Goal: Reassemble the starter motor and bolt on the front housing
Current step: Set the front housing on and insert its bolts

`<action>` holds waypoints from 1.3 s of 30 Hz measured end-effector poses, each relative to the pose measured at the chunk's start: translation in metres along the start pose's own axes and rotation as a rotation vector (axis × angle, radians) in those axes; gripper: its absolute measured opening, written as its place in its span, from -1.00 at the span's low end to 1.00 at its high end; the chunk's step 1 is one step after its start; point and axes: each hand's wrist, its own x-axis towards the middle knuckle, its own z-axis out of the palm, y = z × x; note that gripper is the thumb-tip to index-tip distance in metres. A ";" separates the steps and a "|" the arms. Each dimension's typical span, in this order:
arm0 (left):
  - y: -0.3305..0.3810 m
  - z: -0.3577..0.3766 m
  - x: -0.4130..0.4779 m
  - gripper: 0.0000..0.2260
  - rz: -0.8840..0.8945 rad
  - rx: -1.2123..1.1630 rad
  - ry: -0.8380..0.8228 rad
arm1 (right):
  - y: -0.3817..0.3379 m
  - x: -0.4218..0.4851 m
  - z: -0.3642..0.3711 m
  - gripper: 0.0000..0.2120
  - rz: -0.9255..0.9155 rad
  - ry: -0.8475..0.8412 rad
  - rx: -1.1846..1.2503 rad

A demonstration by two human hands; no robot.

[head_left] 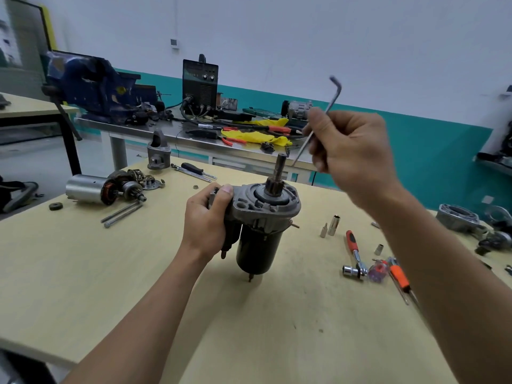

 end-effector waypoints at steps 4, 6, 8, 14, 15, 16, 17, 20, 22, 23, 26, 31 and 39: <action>0.001 0.000 0.001 -0.70 -0.007 -0.011 -0.004 | 0.007 0.007 -0.022 -0.68 0.059 -0.235 -0.283; 0.000 -0.001 0.000 -0.68 -0.015 -0.014 -0.008 | 0.010 0.006 -0.024 -0.69 0.084 -0.302 -0.359; 0.001 -0.001 0.000 -0.67 -0.018 -0.016 -0.014 | 0.011 0.002 -0.023 -0.70 0.095 -0.319 -0.355; 0.004 0.000 -0.002 -0.71 -0.022 -0.011 -0.005 | 0.000 -0.013 0.007 -0.81 0.035 -0.450 -0.216; 0.004 0.000 -0.002 -0.71 -0.020 -0.016 -0.006 | 0.000 -0.014 0.012 -0.81 0.035 -0.455 -0.222; 0.004 0.000 -0.002 -0.71 -0.018 -0.020 -0.008 | 0.000 -0.014 0.017 -0.81 0.040 -0.450 -0.231; 0.004 0.000 -0.002 -0.72 -0.015 -0.022 -0.010 | 0.000 -0.015 0.020 -0.81 0.046 -0.442 -0.241; 0.004 0.000 -0.001 -0.71 -0.007 -0.013 -0.011 | 0.002 -0.014 0.023 -0.79 0.059 -0.430 -0.275; 0.004 0.000 -0.001 -0.71 -0.005 -0.012 -0.014 | 0.003 -0.013 0.024 -0.78 0.050 -0.426 -0.312; 0.004 -0.001 -0.001 -0.71 -0.005 -0.014 -0.016 | 0.003 -0.013 0.024 -0.78 0.050 -0.431 -0.327; 0.004 -0.001 -0.001 -0.72 -0.001 -0.009 -0.018 | -0.002 -0.010 0.023 -0.78 0.069 -0.480 -0.355; 0.003 -0.001 -0.001 -0.72 0.001 -0.013 -0.014 | -0.010 -0.004 0.021 -0.77 0.120 -0.564 -0.351; 0.000 -0.001 0.000 -0.70 -0.003 -0.026 -0.012 | -0.006 0.000 0.018 -0.76 0.113 -0.600 -0.358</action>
